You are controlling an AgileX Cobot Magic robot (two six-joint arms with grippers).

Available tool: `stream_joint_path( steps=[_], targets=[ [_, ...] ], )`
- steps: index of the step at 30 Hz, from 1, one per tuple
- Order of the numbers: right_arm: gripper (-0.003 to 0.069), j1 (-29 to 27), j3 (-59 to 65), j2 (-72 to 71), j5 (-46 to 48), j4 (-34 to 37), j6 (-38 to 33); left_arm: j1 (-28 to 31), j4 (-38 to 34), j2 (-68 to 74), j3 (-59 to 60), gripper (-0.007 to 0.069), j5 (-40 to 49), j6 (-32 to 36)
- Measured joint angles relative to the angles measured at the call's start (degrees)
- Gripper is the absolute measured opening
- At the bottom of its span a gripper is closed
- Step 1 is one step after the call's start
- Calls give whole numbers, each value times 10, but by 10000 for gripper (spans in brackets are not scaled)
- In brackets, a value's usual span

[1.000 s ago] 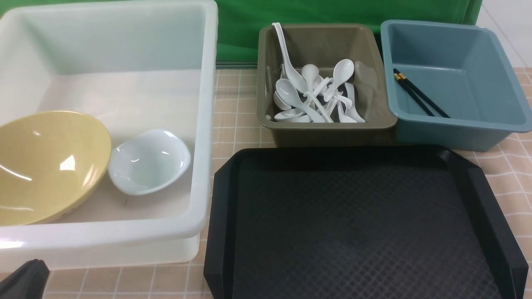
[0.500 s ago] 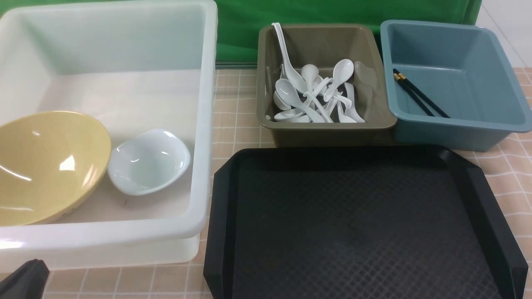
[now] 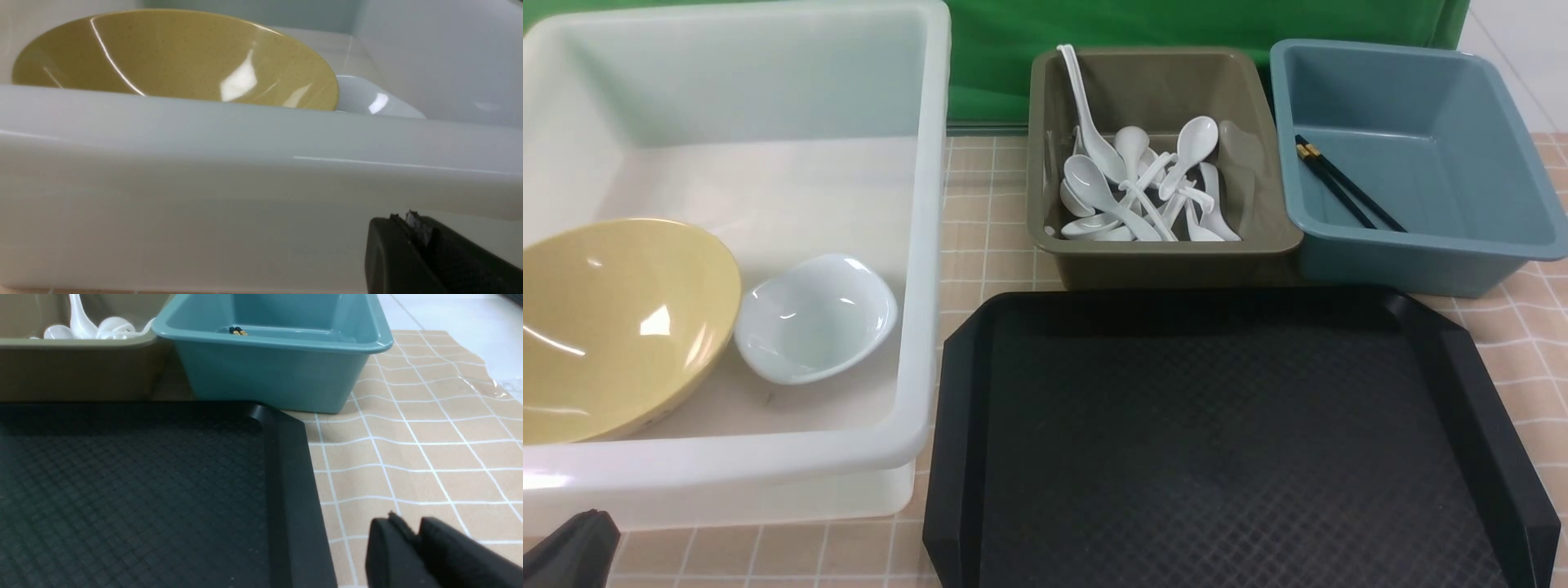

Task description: On brown table put chopsticks spoon bowls plates into blue grey white boxes.

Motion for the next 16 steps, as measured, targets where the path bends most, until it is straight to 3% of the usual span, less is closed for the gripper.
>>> stream_joint_path(
  steps=[16],
  targets=[
    [153, 0, 0, 0, 0, 0, 0, 0, 0, 0, 0, 1, 0, 0]
  ],
)
